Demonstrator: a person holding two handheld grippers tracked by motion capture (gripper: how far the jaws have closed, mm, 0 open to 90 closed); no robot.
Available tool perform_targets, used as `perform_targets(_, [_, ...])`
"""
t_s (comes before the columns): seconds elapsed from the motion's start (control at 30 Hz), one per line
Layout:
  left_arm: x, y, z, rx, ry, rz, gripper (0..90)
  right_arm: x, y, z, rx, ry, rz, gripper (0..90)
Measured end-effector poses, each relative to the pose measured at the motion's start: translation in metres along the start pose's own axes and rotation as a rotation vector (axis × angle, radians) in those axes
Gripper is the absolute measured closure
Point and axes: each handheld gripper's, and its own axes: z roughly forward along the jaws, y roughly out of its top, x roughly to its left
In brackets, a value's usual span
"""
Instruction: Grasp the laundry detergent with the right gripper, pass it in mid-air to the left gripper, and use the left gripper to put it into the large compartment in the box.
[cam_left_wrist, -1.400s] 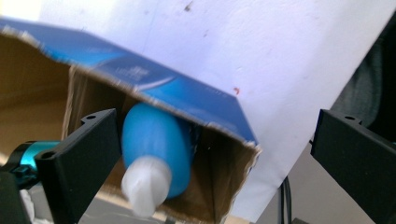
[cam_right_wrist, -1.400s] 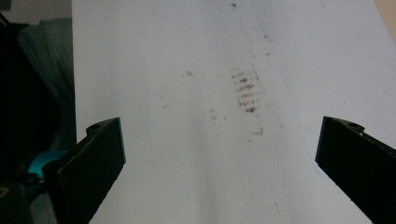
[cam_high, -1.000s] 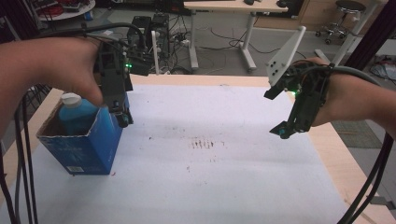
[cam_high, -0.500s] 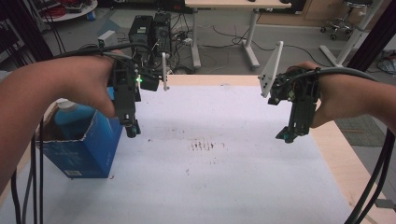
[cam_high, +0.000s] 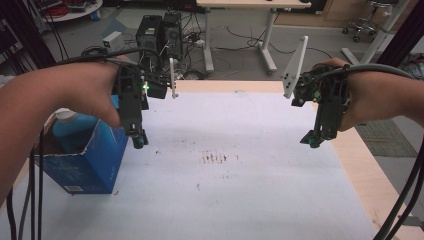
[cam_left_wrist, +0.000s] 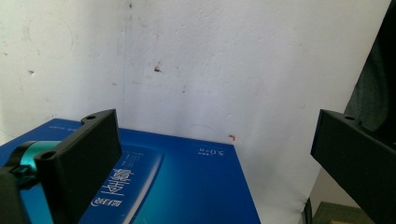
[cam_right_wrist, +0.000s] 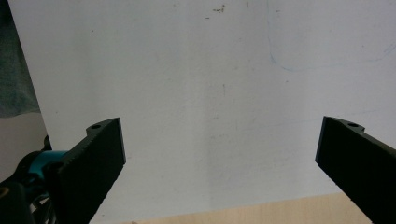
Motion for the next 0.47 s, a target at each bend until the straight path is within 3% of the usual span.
perform_targets(0.47, [-0.0053, -0.0059, -0.005, -0.009, 0.023, 0.002, 1.7, 0.0094, 0.0049, -0.0041, -0.01, -0.01, 0.005, 0.6])
